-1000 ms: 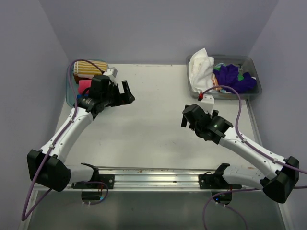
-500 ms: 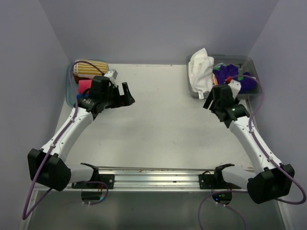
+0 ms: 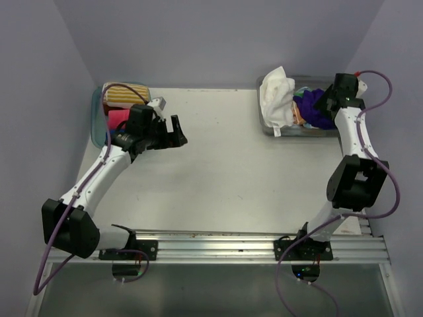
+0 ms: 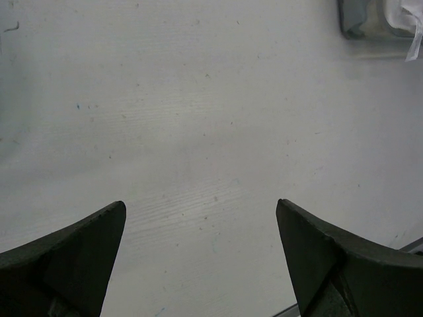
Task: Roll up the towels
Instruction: Grab a towel with the right arm
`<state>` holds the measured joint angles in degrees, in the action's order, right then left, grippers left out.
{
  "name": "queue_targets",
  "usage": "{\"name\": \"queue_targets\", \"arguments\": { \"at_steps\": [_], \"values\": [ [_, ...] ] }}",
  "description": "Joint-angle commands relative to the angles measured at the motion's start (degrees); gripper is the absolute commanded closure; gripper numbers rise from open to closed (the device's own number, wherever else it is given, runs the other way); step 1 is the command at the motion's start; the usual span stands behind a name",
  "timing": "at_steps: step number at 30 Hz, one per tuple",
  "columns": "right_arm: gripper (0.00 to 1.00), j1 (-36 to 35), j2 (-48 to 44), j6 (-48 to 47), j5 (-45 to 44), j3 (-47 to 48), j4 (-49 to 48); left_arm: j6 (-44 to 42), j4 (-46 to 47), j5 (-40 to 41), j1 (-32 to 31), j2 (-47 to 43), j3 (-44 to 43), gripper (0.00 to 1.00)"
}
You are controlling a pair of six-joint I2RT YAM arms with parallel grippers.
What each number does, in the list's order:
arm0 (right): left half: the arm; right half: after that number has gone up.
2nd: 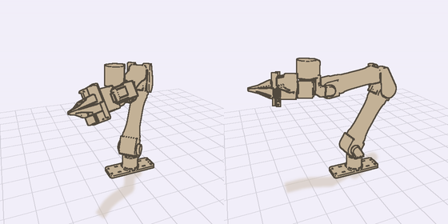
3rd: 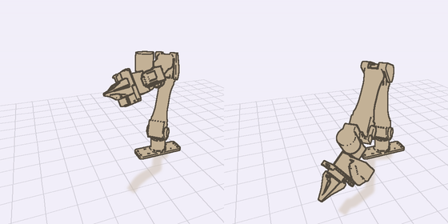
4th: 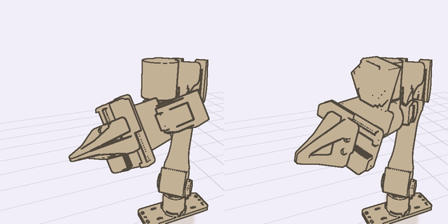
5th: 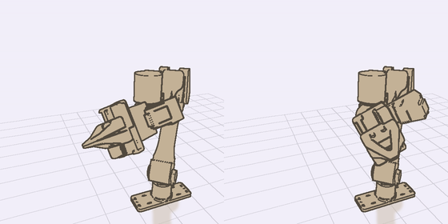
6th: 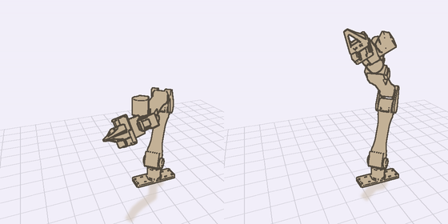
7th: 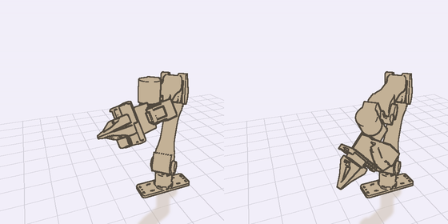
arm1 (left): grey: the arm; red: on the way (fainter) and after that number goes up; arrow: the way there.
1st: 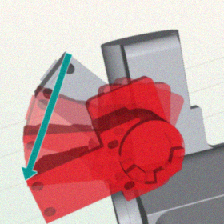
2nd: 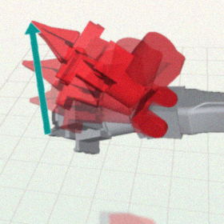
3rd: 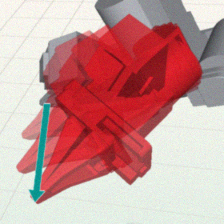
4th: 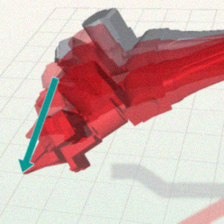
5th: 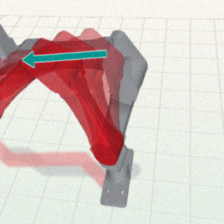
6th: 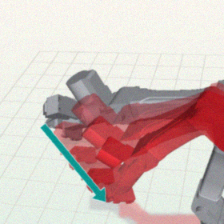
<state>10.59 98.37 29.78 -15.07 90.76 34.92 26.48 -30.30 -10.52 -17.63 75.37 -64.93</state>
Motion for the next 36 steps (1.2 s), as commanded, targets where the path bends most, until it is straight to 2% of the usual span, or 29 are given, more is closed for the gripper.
{"name": "queue_targets", "arguments": {
  "at_steps": [1, 7, 9, 10, 13, 14, 19, 20, 25, 31, 36],
  "values": [
    [0.28, 0.22, 4.89, -1.57, 1.80, 6.08, 1.30, -1.61, 1.12, -1.34, 0.58, 1.70, -2.57, 0.00],
    [0.30, 0.75, 16.74, -2.01, 3.82, 14.95, 2.00, -1.34, 1.21, -1.78, 0.58, 3.28, -2.57, 0.00],
    [0.42, 0.84, 18.78, -1.83, 4.08, 17.24, 1.91, -1.34, 1.04, -2.13, 0.58, 3.64, -2.75, 0.00],
    [0.60, 1.01, 19.75, -1.57, 4.00, 18.13, 2.00, -1.52, 0.95, -2.31, 0.58, 3.64, -2.58, 0.00],
    [0.85, 1.01, 19.41, -1.48, 4.08, 17.87, 1.03, -1.78, 0.60, -2.05, 0.58, 3.81, -2.49, 0.01],
    [1.00, 1.01, 17.75, -1.48, 3.82, 17.70, 0.51, -1.96, 0.51, -2.04, 0.58, 3.82, -2.49, 0.00],
    [1.00, 1.01, 5.46, -0.95, 3.91, 10.85, -4.50, -2.66, 0.07, -2.48, 0.58, 3.64, -2.75, 0.00],
    [1.00, 1.10, 0.91, -0.78, 4.26, 10.14, -5.46, -2.75, -0.02, -2.40, 0.58, 3.55, -2.66, 0.00],
    [1.00, 1.01, -10.55, 0.54, 8.03, 9.78, -6.35, -2.92, -0.46, -2.13, 0.58, 1.45, -2.22, 0.00],
    [1.00, 0.66, -21.70, 1.68, 17.78, 14.44, -5.74, -3.10, -2.47, 1.02, 1.45, -0.40, -2.13, 0.00],
    [1.00, -1.18, -25.85, 1.77, 30.24, 17.25, -5.03, -3.36, -5.02, 3.49, 1.89, -1.54, -2.22, 0.00]
  ]
}}
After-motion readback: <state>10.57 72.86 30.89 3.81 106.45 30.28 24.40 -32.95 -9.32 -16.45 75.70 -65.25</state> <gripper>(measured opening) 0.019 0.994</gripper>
